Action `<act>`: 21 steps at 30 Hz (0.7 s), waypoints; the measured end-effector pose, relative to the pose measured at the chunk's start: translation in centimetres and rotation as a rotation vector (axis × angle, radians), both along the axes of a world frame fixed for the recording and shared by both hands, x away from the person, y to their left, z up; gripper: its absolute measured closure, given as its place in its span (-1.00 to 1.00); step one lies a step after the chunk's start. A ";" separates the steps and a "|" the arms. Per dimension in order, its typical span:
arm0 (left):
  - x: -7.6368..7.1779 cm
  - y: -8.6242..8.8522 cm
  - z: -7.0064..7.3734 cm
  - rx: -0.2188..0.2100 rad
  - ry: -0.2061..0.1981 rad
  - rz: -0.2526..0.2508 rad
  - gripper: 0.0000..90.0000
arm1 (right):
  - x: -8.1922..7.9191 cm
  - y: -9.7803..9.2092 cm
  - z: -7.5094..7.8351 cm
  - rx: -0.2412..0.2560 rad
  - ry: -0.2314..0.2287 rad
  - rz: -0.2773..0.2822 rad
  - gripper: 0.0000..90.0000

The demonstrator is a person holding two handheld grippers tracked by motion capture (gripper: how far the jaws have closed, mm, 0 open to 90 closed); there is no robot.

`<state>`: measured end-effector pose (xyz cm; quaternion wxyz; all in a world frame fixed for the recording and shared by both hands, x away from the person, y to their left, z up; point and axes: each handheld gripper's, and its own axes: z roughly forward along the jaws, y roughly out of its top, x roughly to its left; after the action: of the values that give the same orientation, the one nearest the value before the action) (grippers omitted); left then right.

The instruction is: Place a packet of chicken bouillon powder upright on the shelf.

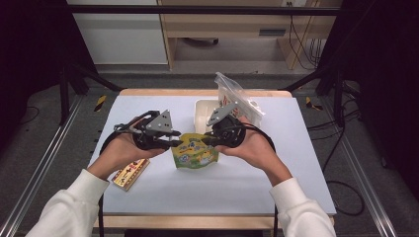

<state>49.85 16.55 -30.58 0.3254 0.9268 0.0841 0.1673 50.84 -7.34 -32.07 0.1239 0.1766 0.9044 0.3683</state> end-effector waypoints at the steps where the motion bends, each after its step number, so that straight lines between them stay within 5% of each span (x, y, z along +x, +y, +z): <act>1: 0.0 0.0 0.0 0.001 -0.001 0.000 0.54 | 0.0 0.0 0.0 -0.003 0.001 0.002 0.78; 5: 0.1 0.1 0.0 -0.019 -0.007 0.015 0.44 | 0.0 0.1 0.1 -0.011 0.015 0.005 0.97; 12: -0.1 0.9 0.0 -0.099 -0.059 0.126 -0.37 | -0.2 -0.6 0.3 0.027 0.093 -0.062 1.00; 15: -0.4 1.9 -0.2 -0.160 -0.071 0.194 -0.53 | -0.7 -1.4 0.3 0.072 0.150 -0.113 1.00; 21: -1.2 3.4 -1.8 -0.187 -0.065 0.278 -0.63 | -1.4 -2.5 0.4 0.144 0.192 -0.145 1.00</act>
<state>48.64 19.98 -32.37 0.3868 0.8659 0.2160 0.2321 49.40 -9.85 -31.67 0.0502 0.2842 0.8681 0.4038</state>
